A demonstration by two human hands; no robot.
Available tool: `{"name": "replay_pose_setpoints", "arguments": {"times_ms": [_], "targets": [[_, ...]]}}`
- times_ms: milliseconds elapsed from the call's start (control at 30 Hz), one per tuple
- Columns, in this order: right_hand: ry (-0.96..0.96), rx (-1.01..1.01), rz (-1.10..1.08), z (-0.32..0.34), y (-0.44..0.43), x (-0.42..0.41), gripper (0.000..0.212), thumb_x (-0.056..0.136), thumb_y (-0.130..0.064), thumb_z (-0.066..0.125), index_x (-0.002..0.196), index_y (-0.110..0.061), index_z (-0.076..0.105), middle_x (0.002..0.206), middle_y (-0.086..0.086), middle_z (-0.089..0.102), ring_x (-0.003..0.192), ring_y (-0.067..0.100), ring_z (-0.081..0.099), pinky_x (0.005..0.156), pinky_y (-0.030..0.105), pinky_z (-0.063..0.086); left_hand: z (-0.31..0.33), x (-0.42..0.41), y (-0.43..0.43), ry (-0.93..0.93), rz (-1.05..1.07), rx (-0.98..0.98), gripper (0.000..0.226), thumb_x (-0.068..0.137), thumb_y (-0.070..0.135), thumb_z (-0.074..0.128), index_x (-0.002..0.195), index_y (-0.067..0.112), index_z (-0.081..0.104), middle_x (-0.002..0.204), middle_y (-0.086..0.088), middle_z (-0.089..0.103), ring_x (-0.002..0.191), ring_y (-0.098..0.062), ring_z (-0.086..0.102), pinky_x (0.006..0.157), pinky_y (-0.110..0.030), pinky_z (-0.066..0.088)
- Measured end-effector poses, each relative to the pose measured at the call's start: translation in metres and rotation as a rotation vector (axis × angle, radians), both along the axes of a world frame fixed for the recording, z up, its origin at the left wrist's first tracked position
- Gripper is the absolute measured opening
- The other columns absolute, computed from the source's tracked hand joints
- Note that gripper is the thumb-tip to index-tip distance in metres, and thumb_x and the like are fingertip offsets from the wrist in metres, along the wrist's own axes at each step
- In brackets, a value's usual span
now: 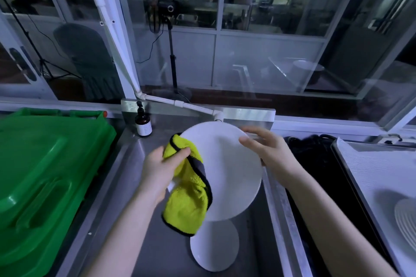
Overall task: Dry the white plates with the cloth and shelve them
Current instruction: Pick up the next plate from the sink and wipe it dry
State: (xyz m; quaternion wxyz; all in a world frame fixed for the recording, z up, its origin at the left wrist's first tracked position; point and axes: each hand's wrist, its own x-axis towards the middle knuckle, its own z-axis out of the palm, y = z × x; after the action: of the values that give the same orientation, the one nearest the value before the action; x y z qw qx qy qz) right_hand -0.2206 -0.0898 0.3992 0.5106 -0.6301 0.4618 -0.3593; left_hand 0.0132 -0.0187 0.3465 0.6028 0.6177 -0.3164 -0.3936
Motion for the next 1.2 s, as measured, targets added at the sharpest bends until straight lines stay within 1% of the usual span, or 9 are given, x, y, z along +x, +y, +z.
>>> {"name": "replay_pose_setpoints", "arguments": {"times_ms": [100, 200, 400, 567, 633, 767, 933, 1067, 1200], "targets": [[0.292, -0.09, 0.228, 0.008, -0.003, 0.01, 0.032, 0.089, -0.038, 0.072, 0.096, -0.007, 0.074, 0.08, 0.008, 0.07, 0.075, 0.013, 0.062, 0.068, 0.03, 0.046, 0.025, 0.003, -0.006, -0.269, -0.272, -0.06, 0.031, 0.061, 0.044, 0.08, 0.085, 0.025, 0.075, 0.079, 0.0, 0.076, 0.07, -0.015, 0.07, 0.066, -0.033, 0.056], [0.237, -0.088, 0.176, 0.008, 0.004, 0.019, 0.05, 0.088, -0.04, 0.072, 0.094, 0.01, 0.067, 0.074, 0.017, 0.06, 0.071, 0.019, 0.054, 0.066, 0.034, 0.042, 0.039, 0.005, -0.011, -0.375, -0.354, -0.074, 0.026, 0.064, 0.041, 0.079, 0.087, 0.031, 0.075, 0.083, 0.005, 0.077, 0.074, -0.009, 0.071, 0.066, -0.024, 0.054], [-0.262, 0.161, -0.389, -0.002, 0.01, 0.027, 0.024, 0.084, -0.029, 0.078, 0.072, -0.009, 0.072, 0.07, 0.008, 0.071, 0.064, 0.021, 0.065, 0.057, 0.029, 0.051, -0.001, -0.024, -0.004, 0.333, 0.102, 0.025, 0.014, 0.084, 0.023, 0.076, 0.094, 0.013, 0.073, 0.092, -0.014, 0.075, 0.081, -0.029, 0.07, 0.075, -0.046, 0.056], [-0.442, 0.346, -0.627, -0.046, 0.035, 0.049, 0.024, 0.088, -0.036, 0.073, 0.072, -0.019, 0.075, 0.075, 0.002, 0.073, 0.066, 0.018, 0.07, 0.056, 0.031, 0.057, -0.018, -0.05, -0.001, 0.494, 0.299, 0.111, 0.007, 0.09, 0.016, 0.069, 0.084, 0.015, 0.066, 0.07, -0.001, 0.074, 0.065, -0.019, 0.071, 0.065, -0.034, 0.056], [-0.29, 0.184, -0.419, -0.051, 0.038, 0.034, 0.007, 0.09, -0.031, 0.072, 0.09, -0.028, 0.077, 0.086, -0.004, 0.077, 0.082, 0.016, 0.074, 0.072, 0.036, 0.061, -0.021, -0.034, 0.0, 0.477, 0.254, 0.141, 0.006, 0.09, 0.016, 0.069, 0.086, 0.012, 0.068, 0.068, -0.001, 0.074, 0.059, -0.016, 0.071, 0.057, -0.029, 0.054], [0.137, -0.515, -0.094, -0.039, 0.037, -0.001, 0.065, 0.084, -0.028, 0.08, 0.141, -0.036, 0.05, 0.144, -0.018, 0.054, 0.128, 0.0, 0.054, 0.105, 0.018, 0.043, -0.019, -0.006, -0.006, 0.436, 0.228, 0.175, 0.018, 0.089, 0.016, 0.07, 0.103, 0.005, 0.069, 0.091, -0.015, 0.074, 0.077, -0.028, 0.07, 0.069, -0.035, 0.056], [0.848, -1.216, 0.441, -0.031, 0.031, -0.003, 0.053, 0.076, -0.031, 0.083, 0.126, -0.016, 0.069, 0.148, 0.006, 0.053, 0.139, 0.029, 0.047, 0.112, 0.05, 0.04, -0.007, 0.015, -0.017, 0.435, 0.149, 0.224, 0.02, 0.086, 0.015, 0.072, 0.105, 0.009, 0.069, 0.089, -0.011, 0.073, 0.067, -0.021, 0.07, 0.059, -0.029, 0.054], [0.782, -1.414, 0.447, -0.031, 0.032, 0.007, 0.036, 0.097, -0.012, 0.044, 0.118, -0.009, 0.072, 0.132, 0.008, 0.066, 0.122, 0.028, 0.063, 0.1, 0.046, 0.052, 0.006, 0.022, -0.015, 0.462, -0.029, 0.234, 0.019, 0.086, 0.015, 0.071, 0.103, 0.008, 0.071, 0.086, -0.012, 0.075, 0.066, -0.022, 0.071, 0.061, -0.031, 0.057], [0.685, -1.311, 0.373, -0.031, 0.036, 0.013, 0.034, 0.095, -0.007, 0.048, 0.119, -0.009, 0.072, 0.13, 0.006, 0.068, 0.117, 0.026, 0.067, 0.092, 0.041, 0.058, 0.016, 0.035, -0.015, 0.519, -0.084, 0.213, 0.016, 0.091, 0.025, 0.064, 0.086, 0.012, 0.072, 0.077, -0.008, 0.073, 0.059, -0.018, 0.068, 0.055, -0.026, 0.056]]}}
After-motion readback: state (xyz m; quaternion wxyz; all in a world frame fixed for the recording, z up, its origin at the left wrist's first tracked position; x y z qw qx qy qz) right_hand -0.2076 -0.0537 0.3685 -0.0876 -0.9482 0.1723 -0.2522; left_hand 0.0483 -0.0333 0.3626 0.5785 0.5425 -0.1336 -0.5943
